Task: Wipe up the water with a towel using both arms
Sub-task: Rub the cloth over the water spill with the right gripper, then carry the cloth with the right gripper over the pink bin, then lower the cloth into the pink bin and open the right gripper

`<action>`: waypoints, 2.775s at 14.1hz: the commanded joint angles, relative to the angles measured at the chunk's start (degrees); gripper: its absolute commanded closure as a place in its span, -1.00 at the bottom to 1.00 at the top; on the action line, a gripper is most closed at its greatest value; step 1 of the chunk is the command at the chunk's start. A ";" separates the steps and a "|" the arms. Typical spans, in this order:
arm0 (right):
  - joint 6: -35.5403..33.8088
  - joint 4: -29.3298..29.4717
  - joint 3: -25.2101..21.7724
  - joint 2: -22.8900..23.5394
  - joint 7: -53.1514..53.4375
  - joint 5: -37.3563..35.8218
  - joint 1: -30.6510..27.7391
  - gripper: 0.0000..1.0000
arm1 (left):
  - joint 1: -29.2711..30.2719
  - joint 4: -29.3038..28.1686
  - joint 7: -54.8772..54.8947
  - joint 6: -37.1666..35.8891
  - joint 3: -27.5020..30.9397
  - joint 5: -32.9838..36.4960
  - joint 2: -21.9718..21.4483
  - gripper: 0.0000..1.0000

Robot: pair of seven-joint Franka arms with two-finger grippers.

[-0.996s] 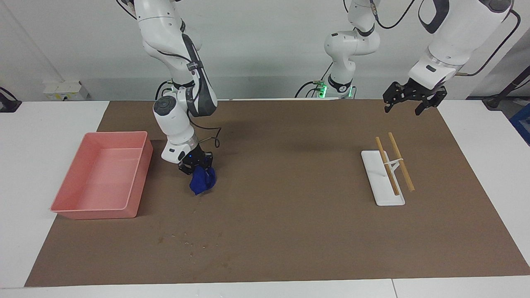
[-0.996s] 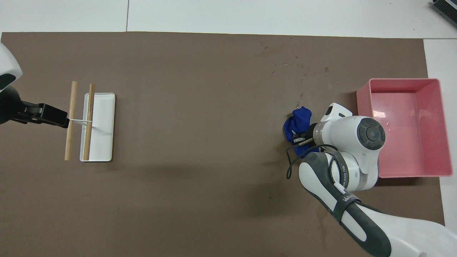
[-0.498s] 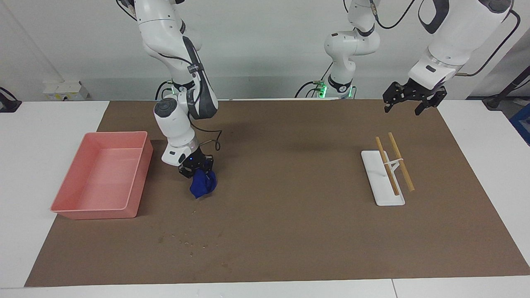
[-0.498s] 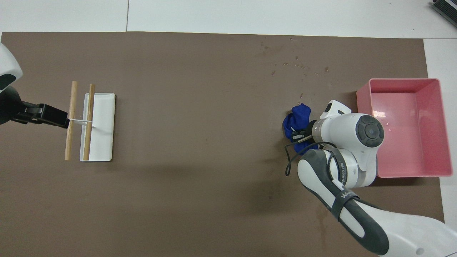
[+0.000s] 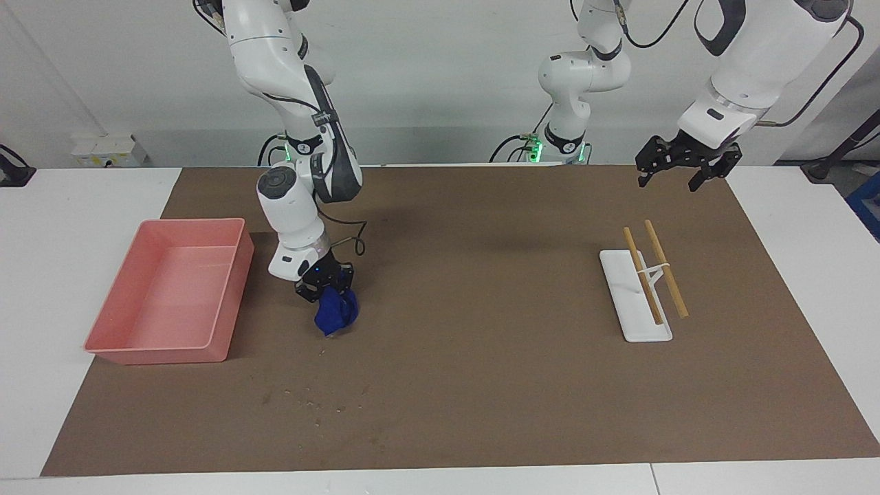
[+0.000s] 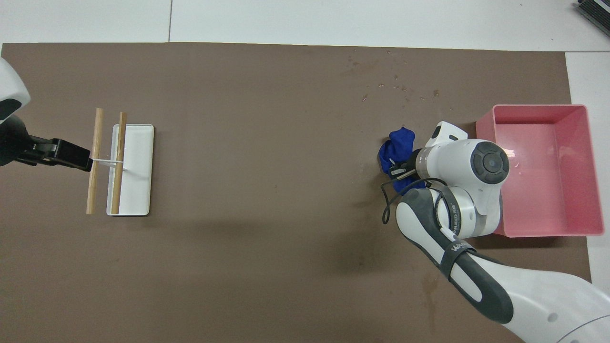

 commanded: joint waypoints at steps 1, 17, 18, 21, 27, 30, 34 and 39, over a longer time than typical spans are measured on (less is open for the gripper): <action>1.71 6.24 0.05 6.45 -1.10 -4.42 -1.70 1.00 | 0.48 -1.02 0.46 -0.45 -0.34 0.79 -1.28 -1.00; -8.76 20.14 0.32 9.79 -0.67 -14.89 -4.96 1.00 | 0.48 -1.02 0.46 -0.45 -0.34 0.79 -1.28 -1.00; -8.15 19.88 0.32 9.79 0.12 -14.02 -4.61 1.00 | 0.48 -1.02 0.46 -0.45 -0.34 0.79 -1.28 -1.00; -9.19 20.93 0.40 9.96 1.89 -14.01 -3.20 1.00 | 0.48 -1.02 0.46 -0.45 -0.34 0.79 -1.28 -1.00; -35.08 35.77 0.41 7.69 -1.44 -14.18 -4.08 1.00 | 0.48 -1.02 0.46 -0.45 -0.34 0.79 -1.28 -1.00; -45.46 36.14 -0.03 1.46 -9.24 -14.18 -7.84 1.00 | 0.48 -1.02 0.46 -0.45 -0.34 0.79 -1.28 -1.00; -48.32 32.03 -0.04 -2.51 -28.83 -14.27 -19.61 1.00 | 0.48 -1.02 0.46 -0.45 -0.34 0.79 -1.28 -1.00; -34.57 15.71 -0.04 -8.56 -31.95 -14.27 -24.10 1.00 | 0.48 -1.02 0.46 -0.45 -0.34 0.79 -1.28 -1.00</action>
